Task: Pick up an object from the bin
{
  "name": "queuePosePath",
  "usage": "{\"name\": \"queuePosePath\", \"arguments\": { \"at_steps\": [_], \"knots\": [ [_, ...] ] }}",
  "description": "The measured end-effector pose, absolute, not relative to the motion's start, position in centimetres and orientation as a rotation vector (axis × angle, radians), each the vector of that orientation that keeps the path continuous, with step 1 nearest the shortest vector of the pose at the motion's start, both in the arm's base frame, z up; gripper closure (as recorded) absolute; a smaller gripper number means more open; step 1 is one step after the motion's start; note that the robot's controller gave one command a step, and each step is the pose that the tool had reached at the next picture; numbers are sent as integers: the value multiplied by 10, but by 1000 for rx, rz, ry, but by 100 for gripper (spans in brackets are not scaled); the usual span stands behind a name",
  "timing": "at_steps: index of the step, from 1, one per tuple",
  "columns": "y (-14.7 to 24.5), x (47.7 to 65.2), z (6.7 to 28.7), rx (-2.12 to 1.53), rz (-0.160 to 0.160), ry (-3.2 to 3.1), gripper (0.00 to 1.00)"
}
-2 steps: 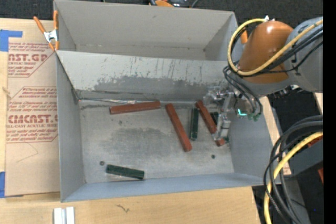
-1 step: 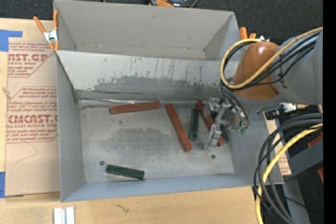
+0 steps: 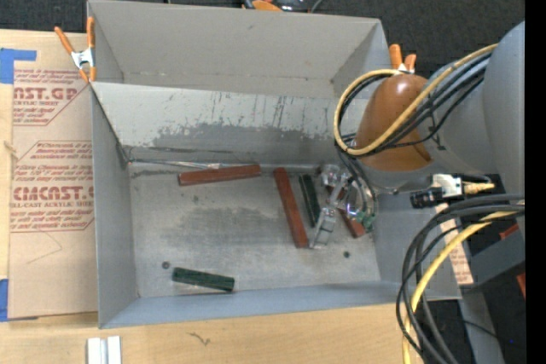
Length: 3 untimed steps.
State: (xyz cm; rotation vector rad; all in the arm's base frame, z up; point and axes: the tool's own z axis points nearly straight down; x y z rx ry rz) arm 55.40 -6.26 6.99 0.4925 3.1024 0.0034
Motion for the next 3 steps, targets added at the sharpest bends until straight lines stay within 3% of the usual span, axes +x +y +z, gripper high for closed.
{"name": "queuePosePath", "arguments": {
  "at_steps": [1,2,3],
  "knots": [
    [-117,560,70,515,6,3096,0],
    [-33,530,123,112,2,3138,0],
    [-82,534,69,1095,0,2944,0]
  ]
}}
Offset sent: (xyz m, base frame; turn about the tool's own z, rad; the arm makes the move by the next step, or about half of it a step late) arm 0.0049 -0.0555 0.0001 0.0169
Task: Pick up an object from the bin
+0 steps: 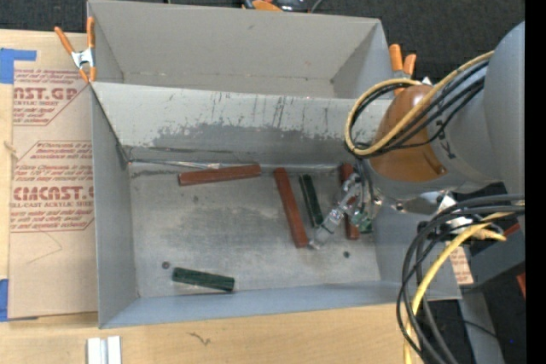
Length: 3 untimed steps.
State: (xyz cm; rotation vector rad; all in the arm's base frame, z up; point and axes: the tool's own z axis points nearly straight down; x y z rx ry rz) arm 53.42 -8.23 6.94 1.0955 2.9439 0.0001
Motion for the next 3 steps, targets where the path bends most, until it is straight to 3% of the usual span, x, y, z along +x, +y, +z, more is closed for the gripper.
{"name": "queuePosePath", "arguments": {
  "at_steps": [1,2,3],
  "knots": [
    [-82,534,69,1094,-2,2945,100],
    [-100,526,147,1087,1,2939,100],
    [-99,525,143,1088,-2,2947,0]
  ]
}}
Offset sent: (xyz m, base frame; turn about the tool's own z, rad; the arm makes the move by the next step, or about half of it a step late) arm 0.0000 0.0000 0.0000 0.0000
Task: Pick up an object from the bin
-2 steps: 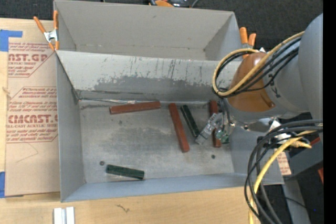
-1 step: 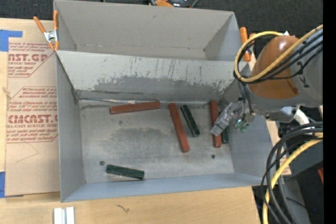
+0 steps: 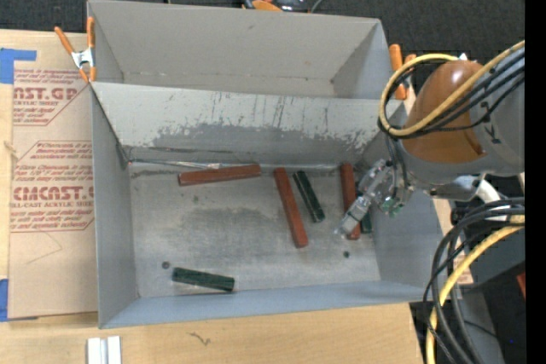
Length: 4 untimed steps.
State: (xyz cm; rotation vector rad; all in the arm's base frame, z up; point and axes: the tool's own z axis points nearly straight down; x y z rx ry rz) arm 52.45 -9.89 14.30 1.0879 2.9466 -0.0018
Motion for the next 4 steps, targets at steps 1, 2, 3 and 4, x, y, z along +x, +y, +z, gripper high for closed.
{"name": "queuePosePath", "arguments": {
  "at_steps": [1,2,3,4],
  "knots": [
    [-98,524,67,713,0,3064,0],
    [-81,499,69,1123,1,2938,0],
    [-6,540,133,1579,7,2714,0],
    [-21,545,142,1432,-2,2794,0]
  ]
}}
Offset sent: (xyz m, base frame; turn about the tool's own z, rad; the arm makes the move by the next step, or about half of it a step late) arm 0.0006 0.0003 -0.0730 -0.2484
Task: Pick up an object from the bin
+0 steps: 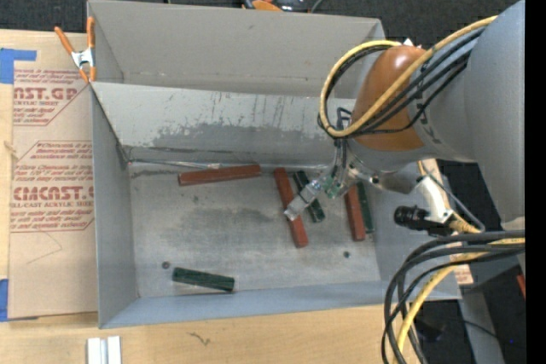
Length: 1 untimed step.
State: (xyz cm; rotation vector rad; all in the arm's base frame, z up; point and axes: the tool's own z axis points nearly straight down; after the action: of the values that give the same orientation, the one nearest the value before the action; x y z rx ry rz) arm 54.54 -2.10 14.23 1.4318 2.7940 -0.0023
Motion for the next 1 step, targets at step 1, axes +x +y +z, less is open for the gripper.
{"name": "queuePosePath", "arguments": {
  "at_steps": [1],
  "knots": [
    [-51,573,67,1333,-3,2849,0]
  ]
}}
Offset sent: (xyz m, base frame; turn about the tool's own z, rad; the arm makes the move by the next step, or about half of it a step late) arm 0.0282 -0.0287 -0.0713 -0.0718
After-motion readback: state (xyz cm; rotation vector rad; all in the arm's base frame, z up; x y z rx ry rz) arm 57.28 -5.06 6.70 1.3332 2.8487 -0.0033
